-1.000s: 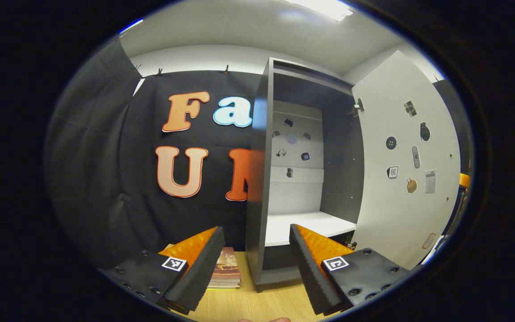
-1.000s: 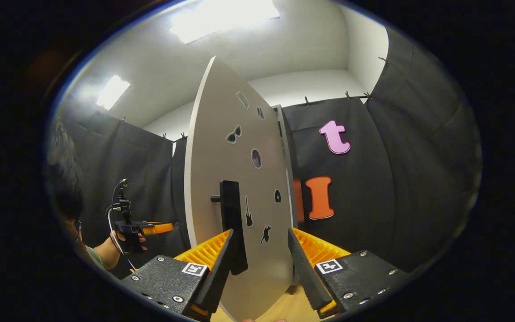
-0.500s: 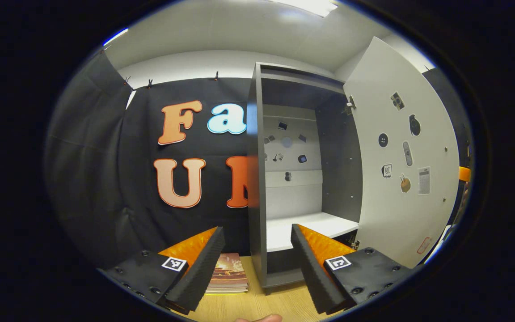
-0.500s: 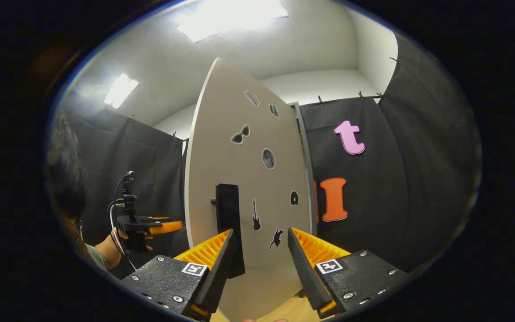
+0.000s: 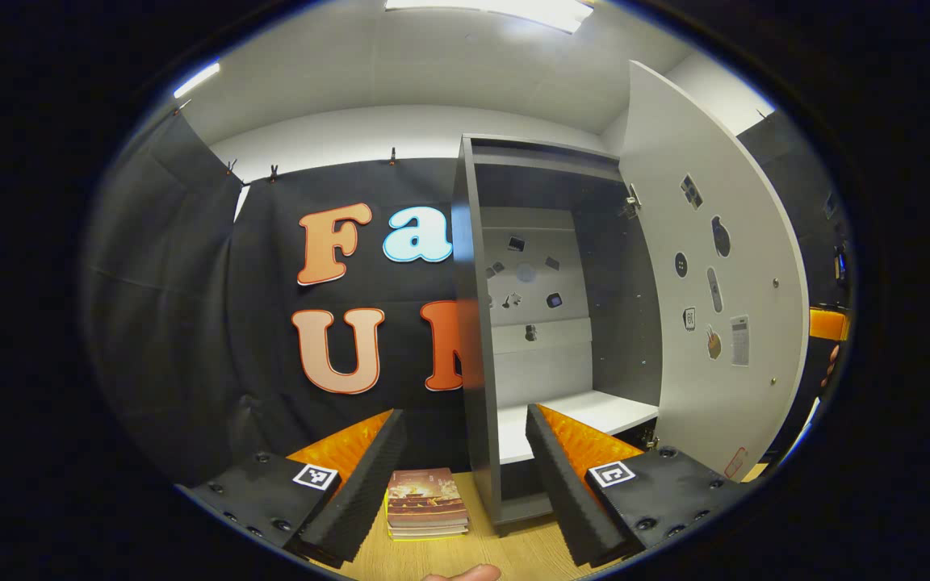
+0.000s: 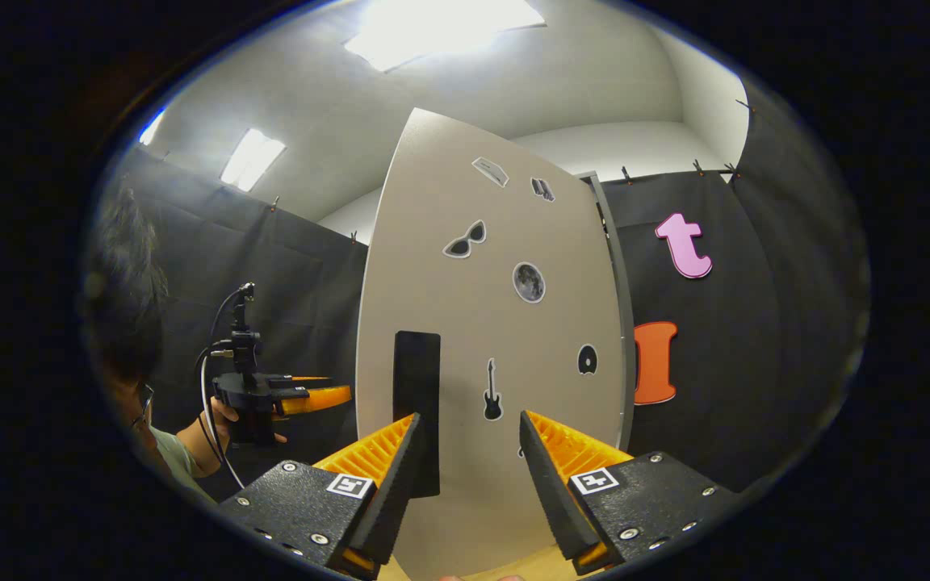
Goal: Open the cabinet door with the right hand, grasp the bottle in the cabinet with the left hand and place it on the coaster, then close the cabinet door with the right hand.
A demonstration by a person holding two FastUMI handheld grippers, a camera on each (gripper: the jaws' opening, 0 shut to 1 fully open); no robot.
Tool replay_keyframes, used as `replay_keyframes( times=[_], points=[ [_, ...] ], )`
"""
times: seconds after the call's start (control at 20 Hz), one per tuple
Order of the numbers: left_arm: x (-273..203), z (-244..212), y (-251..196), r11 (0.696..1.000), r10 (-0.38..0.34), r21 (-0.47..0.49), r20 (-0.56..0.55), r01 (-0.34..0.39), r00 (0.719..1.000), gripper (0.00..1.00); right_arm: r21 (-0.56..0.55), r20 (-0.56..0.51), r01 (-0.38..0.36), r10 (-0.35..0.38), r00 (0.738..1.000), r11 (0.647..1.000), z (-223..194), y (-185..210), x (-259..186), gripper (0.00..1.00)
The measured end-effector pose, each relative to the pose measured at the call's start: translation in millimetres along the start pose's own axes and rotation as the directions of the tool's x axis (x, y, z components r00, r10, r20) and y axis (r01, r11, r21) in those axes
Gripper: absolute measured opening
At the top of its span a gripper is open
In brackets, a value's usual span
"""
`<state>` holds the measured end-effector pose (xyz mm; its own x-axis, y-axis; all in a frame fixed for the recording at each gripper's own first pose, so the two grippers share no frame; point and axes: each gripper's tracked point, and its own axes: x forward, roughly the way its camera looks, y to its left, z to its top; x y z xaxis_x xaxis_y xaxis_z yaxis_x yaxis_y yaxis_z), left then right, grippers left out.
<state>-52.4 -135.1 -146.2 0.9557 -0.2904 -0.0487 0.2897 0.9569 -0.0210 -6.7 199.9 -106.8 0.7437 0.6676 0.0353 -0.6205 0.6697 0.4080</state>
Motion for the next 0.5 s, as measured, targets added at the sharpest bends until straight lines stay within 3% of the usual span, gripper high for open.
replay_keyframes(
  times=[0.3, 0.35, 0.5],
  points=[
    [1.8, -9.3, 42.0, 0.998, 0.068, 0.014, 0.013, -0.068, 0.998, 0.95, -0.024, -0.033, -0.02, 0.019, 0.999, 1.0, -15.1, 0.7, 27.7, 0.78],
    [1.3, -9.8, 46.3, 0.997, 0.072, 0.009, 0.009, -0.072, 0.997, 0.95, -0.026, -0.043, -0.026, 0.025, 0.999, 0.999, -17.8, 0.2, 32.3, 0.83],
    [-3.4, -11.1, 56.2, 0.997, 0.084, -0.002, 0.014, -0.084, 0.996, 0.95, -0.071, -0.076, -0.03, 0.025, 0.997, 0.997, -29.3, 1.8, 48.1, 0.79]
  ],
)
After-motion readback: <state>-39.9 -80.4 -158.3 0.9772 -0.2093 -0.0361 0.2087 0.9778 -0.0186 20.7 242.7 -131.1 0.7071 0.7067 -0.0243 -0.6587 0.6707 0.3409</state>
